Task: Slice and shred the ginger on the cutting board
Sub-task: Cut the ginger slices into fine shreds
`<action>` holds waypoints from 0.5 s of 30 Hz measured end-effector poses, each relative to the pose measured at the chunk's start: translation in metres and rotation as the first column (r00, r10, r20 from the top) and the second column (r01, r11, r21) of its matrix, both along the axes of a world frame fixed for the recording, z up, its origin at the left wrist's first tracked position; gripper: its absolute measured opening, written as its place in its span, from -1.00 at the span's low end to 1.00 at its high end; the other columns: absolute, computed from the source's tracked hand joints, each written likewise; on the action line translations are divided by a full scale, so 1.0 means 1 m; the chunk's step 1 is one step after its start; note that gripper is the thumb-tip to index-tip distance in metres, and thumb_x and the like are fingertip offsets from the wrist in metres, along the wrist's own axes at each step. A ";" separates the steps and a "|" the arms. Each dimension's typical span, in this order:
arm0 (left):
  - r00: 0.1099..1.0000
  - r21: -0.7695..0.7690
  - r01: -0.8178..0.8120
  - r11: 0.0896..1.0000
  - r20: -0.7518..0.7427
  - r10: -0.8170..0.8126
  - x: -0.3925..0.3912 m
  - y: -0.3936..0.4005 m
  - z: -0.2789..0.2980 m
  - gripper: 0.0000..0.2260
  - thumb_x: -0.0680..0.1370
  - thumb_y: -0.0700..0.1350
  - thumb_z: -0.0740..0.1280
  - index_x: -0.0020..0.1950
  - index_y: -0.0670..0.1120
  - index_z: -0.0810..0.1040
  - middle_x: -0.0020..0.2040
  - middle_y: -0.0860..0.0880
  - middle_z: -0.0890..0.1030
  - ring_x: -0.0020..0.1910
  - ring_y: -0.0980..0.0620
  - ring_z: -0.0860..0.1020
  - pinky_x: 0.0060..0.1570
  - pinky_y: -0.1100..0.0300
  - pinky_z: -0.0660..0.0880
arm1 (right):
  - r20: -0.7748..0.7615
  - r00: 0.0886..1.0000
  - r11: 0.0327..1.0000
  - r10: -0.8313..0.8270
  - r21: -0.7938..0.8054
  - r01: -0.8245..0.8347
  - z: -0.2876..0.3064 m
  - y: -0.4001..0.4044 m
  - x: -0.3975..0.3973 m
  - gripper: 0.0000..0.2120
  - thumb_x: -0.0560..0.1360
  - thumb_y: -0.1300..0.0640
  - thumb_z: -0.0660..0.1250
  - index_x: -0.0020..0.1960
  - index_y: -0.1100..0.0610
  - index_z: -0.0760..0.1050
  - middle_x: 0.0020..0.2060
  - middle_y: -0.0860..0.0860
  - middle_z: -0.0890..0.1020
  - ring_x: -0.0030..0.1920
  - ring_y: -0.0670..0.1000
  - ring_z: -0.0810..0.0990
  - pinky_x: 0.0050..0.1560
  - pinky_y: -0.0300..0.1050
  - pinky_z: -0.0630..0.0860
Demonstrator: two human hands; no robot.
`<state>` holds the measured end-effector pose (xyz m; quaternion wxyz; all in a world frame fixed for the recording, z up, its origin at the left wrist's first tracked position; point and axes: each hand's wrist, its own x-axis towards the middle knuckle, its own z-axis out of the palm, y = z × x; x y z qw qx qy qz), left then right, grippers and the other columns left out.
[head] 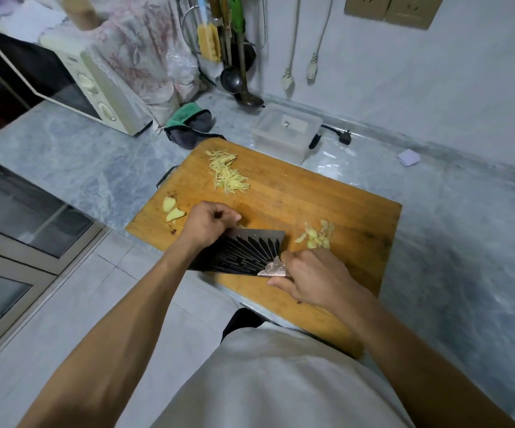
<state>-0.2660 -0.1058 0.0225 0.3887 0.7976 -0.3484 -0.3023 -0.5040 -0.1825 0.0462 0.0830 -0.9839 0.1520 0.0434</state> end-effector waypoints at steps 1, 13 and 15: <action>0.999 -0.043 -0.028 0.999 0.040 0.030 0.000 -0.001 0.001 -0.92 0.54 -0.11 0.45 -0.11 -0.09 0.70 -0.18 0.09 0.69 -0.23 0.28 0.61 -0.17 0.38 0.47 | 0.006 1.000 0.999 -0.031 0.007 0.031 0.000 -0.001 -0.001 -0.49 0.62 -0.30 0.17 0.05 0.17 0.51 -0.17 0.08 0.66 -0.17 0.13 0.66 -0.23 -0.07 0.44; 0.957 -0.102 -0.047 0.994 0.280 0.074 -0.013 0.036 -0.019 -0.92 0.56 -0.17 0.42 0.01 -0.08 0.71 -0.03 0.04 0.67 -0.06 0.10 0.60 0.03 0.22 0.54 | 0.052 0.842 0.768 -0.537 0.444 0.462 -0.007 -0.024 -0.003 -0.52 0.60 -0.24 0.26 -0.32 0.08 0.34 -0.44 -0.02 0.42 -0.44 -0.03 0.39 -0.43 -0.10 0.20; 0.928 -0.002 0.110 0.994 0.358 -0.102 -0.009 0.028 -0.026 -0.90 0.54 -0.21 0.42 0.01 -0.08 0.71 -0.01 0.01 0.65 -0.04 0.07 0.58 0.12 0.09 0.54 | 0.037 0.811 0.706 -0.584 0.517 0.484 -0.005 -0.026 -0.001 -0.51 0.60 -0.22 0.27 -0.35 0.07 0.30 -0.46 -0.04 0.37 -0.45 -0.04 0.34 -0.41 -0.11 0.20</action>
